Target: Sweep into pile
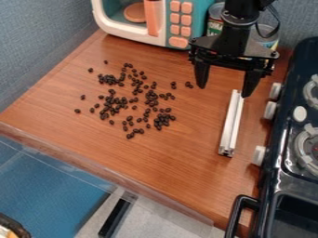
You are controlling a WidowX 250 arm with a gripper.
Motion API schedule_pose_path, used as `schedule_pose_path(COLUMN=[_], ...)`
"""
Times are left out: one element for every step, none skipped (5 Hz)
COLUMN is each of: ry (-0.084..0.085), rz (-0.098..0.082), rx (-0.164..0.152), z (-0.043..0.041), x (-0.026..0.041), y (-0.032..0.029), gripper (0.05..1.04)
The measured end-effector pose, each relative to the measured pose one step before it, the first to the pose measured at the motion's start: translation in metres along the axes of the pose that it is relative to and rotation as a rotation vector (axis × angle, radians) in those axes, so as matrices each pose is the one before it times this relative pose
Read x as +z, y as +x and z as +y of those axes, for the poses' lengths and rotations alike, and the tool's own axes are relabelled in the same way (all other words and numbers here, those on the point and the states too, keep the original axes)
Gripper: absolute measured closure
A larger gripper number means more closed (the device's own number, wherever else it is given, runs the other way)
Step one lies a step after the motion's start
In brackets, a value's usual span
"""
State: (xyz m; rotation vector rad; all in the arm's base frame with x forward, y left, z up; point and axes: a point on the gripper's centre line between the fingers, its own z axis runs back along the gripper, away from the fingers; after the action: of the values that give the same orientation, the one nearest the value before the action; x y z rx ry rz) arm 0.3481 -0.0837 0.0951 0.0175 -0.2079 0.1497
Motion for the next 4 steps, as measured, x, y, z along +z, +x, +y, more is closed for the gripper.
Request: schedule_pose_path(ry=[0.0177,0.0366,0.0055,-0.0058], rz=[0.0338,0.0017,-0.0072,0.0086], rx=[0.0023,-0.0304,0.0073,0.0166], z=[0.00109,-0.00645,-0.00431,-0.00295], x=[-0.01342,-0.01708,-0.00966,-0.00844], y=[-0.00442,-0.00209,0.00065,0.0002], gripper=[0.083,0.083,0.083,0.083])
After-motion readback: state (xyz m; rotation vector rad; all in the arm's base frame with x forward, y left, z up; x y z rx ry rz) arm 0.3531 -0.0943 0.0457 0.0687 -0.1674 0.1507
